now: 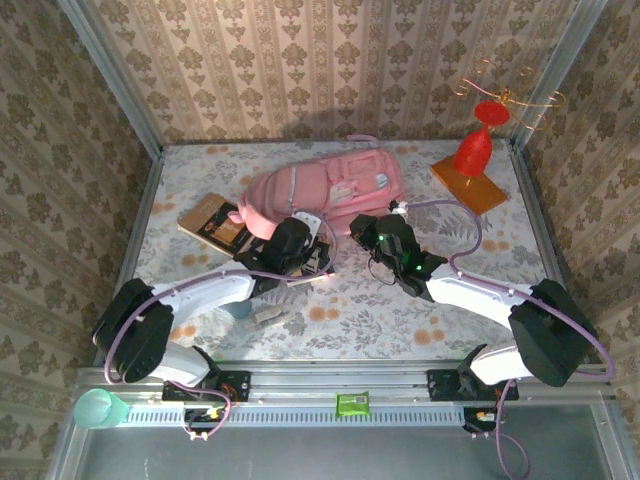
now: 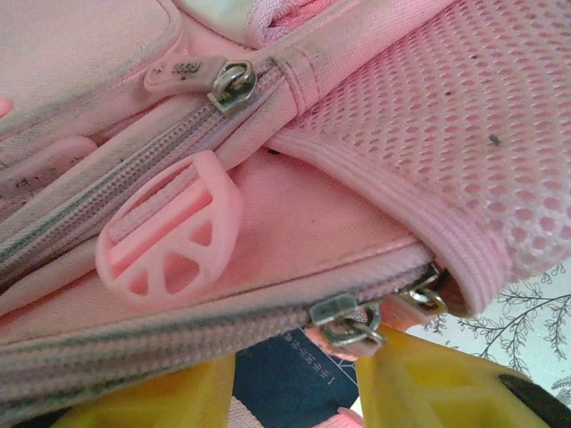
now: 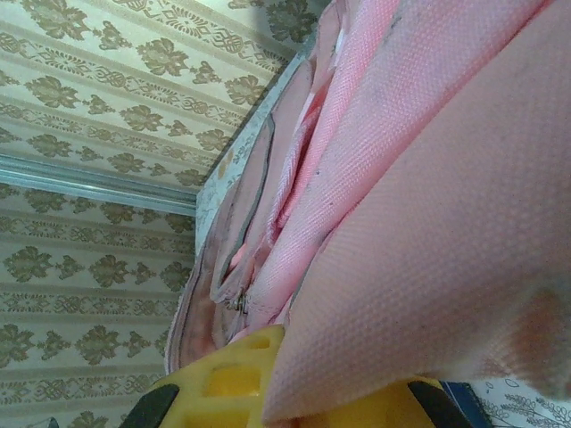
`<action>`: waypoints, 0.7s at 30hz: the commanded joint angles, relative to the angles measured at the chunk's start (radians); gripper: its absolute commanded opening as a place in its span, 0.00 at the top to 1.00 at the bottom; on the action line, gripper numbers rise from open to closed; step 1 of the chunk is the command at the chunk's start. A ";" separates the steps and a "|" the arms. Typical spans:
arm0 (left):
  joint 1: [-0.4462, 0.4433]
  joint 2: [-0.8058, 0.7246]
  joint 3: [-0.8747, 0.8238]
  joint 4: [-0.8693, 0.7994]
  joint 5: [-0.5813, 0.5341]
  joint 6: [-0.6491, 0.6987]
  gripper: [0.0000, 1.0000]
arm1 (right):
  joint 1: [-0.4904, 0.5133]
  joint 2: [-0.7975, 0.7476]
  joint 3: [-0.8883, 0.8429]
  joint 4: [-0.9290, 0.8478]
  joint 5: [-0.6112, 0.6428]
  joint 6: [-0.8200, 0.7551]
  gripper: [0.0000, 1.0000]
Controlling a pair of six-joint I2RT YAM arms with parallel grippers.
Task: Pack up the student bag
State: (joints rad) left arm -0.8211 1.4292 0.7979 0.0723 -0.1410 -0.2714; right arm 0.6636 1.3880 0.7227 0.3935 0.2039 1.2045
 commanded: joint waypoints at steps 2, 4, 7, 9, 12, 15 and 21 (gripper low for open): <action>0.007 0.028 0.041 0.065 -0.034 -0.028 0.64 | 0.020 -0.045 -0.003 0.102 -0.017 -0.003 0.95; 0.007 0.038 0.049 0.073 -0.041 -0.035 0.68 | 0.026 -0.039 -0.006 0.104 -0.019 -0.001 0.95; 0.010 0.046 0.055 0.093 -0.045 -0.038 0.74 | 0.031 -0.038 -0.018 0.104 -0.013 -0.002 0.95; 0.017 0.047 0.056 0.104 -0.033 -0.038 0.80 | 0.031 -0.040 -0.031 0.098 0.005 -0.006 0.95; 0.038 0.031 0.038 0.100 -0.007 -0.035 1.00 | 0.025 -0.059 -0.048 0.059 0.052 -0.039 0.96; 0.076 0.003 -0.002 0.093 0.071 -0.028 1.00 | 0.008 -0.076 -0.065 0.032 0.084 -0.076 0.96; 0.162 -0.021 -0.048 0.029 0.174 -0.002 1.00 | -0.045 -0.077 -0.079 -0.003 0.048 -0.164 0.97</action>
State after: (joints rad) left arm -0.7235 1.4368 0.7719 0.1268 0.0326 -0.2829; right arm 0.6514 1.3544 0.6579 0.3996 0.2218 1.1233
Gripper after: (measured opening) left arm 0.047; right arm 0.089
